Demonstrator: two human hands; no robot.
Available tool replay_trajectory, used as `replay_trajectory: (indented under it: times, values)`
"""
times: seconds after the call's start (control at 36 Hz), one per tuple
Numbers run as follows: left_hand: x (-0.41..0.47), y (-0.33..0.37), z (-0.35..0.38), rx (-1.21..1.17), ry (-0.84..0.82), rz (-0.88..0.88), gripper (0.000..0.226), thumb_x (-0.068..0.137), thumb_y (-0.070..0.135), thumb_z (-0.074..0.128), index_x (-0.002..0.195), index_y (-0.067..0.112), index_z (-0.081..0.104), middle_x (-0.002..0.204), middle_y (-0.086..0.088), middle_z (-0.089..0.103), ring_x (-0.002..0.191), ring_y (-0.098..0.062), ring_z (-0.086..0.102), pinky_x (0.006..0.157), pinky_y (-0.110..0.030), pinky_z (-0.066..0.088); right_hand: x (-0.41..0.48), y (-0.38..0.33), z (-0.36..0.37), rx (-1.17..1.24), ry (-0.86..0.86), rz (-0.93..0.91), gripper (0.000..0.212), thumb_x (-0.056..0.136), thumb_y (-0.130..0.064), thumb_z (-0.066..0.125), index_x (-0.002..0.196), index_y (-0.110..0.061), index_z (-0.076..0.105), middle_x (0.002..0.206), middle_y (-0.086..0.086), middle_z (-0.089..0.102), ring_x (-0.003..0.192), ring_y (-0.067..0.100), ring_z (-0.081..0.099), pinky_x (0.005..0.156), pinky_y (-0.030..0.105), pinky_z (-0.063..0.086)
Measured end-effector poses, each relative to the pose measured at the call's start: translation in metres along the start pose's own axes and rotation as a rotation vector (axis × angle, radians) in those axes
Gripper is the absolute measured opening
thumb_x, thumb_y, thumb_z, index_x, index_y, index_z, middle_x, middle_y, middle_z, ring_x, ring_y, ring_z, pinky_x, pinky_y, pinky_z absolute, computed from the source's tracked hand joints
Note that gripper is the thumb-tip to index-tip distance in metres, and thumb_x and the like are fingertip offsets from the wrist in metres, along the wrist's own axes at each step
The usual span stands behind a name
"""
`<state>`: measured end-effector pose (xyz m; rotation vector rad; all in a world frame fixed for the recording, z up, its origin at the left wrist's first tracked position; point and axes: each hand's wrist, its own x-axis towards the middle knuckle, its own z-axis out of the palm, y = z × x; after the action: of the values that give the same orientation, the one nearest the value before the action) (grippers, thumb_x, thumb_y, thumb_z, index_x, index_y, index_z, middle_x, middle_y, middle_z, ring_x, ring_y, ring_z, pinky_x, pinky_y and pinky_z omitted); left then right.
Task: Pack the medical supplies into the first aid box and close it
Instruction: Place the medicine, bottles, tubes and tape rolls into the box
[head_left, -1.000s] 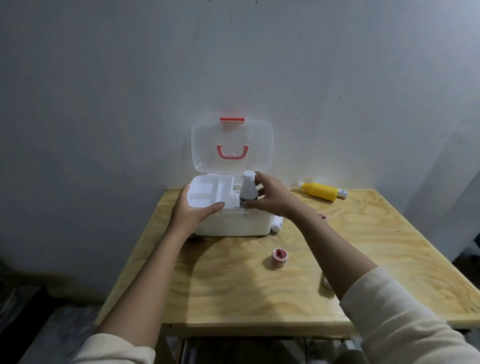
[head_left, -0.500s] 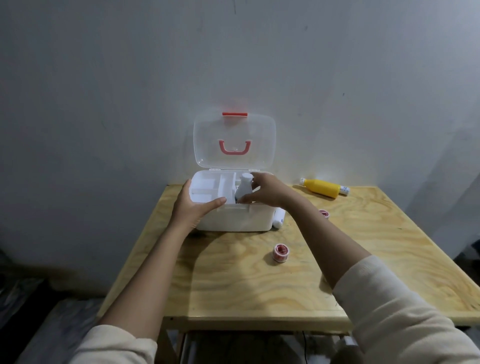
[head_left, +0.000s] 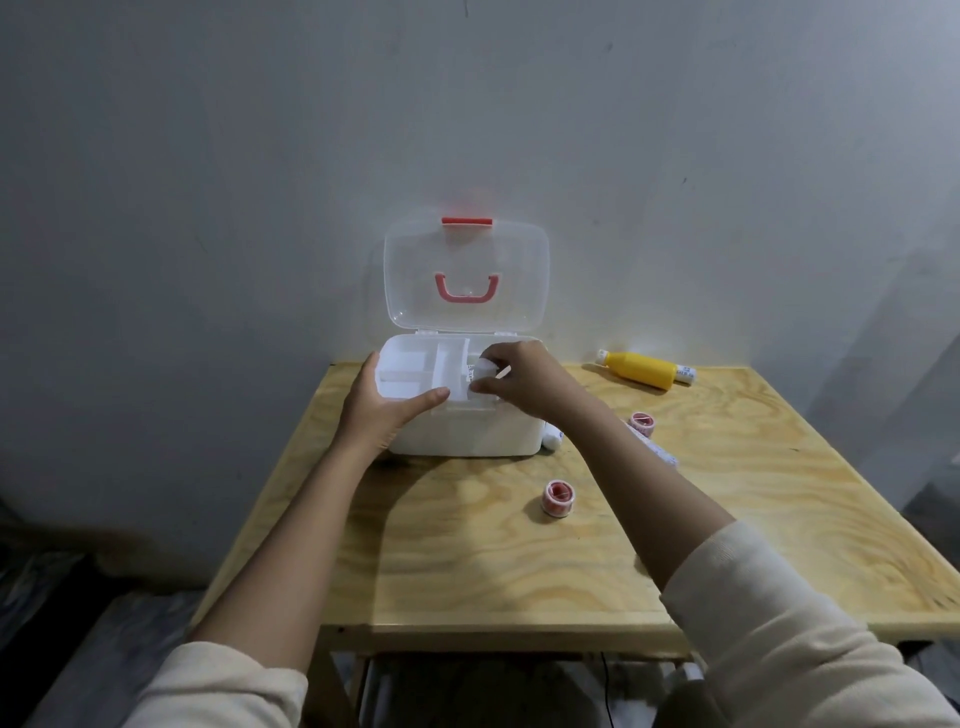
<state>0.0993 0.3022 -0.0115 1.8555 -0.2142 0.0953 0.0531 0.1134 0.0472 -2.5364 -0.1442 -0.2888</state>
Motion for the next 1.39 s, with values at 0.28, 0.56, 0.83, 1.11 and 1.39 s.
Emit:
replay_trajectory:
  times: [0.28, 0.56, 0.83, 1.11, 1.39]
  values:
    - [-0.001, 0.001, 0.003, 0.003, 0.022, -0.001, 0.110, 0.045, 0.061, 0.081, 0.140, 0.022, 0.045, 0.138, -0.001, 0.054, 0.126, -0.022, 0.050, 0.100, -0.039, 0.047, 0.003, -0.003, 0.000, -0.104, 0.027, -0.025, 0.015, 0.082, -0.016, 0.065, 0.087, -0.003, 0.062, 0.088, 0.014, 0.064, 0.086, 0.029, 0.060, 0.072, 0.035, 0.047]
    - [-0.001, 0.005, -0.003, 0.023, -0.008, -0.028, 0.110, 0.038, 0.068, 0.084, 0.134, 0.026, 0.050, 0.130, 0.003, 0.060, 0.121, -0.021, 0.056, 0.099, -0.047, 0.051, -0.008, 0.006, 0.008, 0.058, 0.194, -0.016, 0.027, 0.080, -0.021, 0.069, 0.099, -0.002, 0.065, 0.094, 0.013, 0.069, 0.087, 0.024, 0.063, 0.080, 0.037, 0.053]
    - [0.008, 0.019, -0.008, 0.375, -0.097, 0.025, 0.121, 0.037, 0.081, 0.075, 0.141, 0.030, 0.043, 0.141, 0.003, 0.047, 0.131, -0.019, 0.044, 0.095, -0.031, 0.041, -0.013, 0.020, -0.001, 0.130, 0.261, -0.055, 0.029, 0.085, -0.022, 0.065, 0.108, -0.003, 0.065, 0.098, 0.011, 0.071, 0.086, 0.014, 0.064, 0.081, 0.020, 0.050]
    - [0.004, 0.031, -0.009, 0.575, -0.169, -0.060, 0.143, 0.031, 0.083, 0.069, 0.151, 0.019, 0.024, 0.153, -0.001, 0.027, 0.141, -0.021, 0.030, 0.107, -0.039, 0.035, 0.000, 0.101, -0.025, 0.144, 0.515, 0.251, 0.028, 0.086, -0.011, 0.056, 0.113, -0.005, 0.061, 0.115, 0.013, 0.065, 0.106, 0.026, 0.061, 0.087, 0.027, 0.043]
    - [0.003, 0.035, -0.006, 0.682, -0.169, -0.081, 0.141, 0.040, 0.082, 0.066, 0.154, 0.017, 0.016, 0.160, 0.002, 0.019, 0.145, -0.020, 0.026, 0.110, -0.041, 0.033, 0.028, 0.179, -0.024, -0.339, 0.143, 0.472, 0.050, 0.087, -0.018, 0.051, 0.134, -0.008, 0.039, 0.141, 0.015, 0.039, 0.137, 0.032, 0.027, 0.110, 0.048, 0.027]
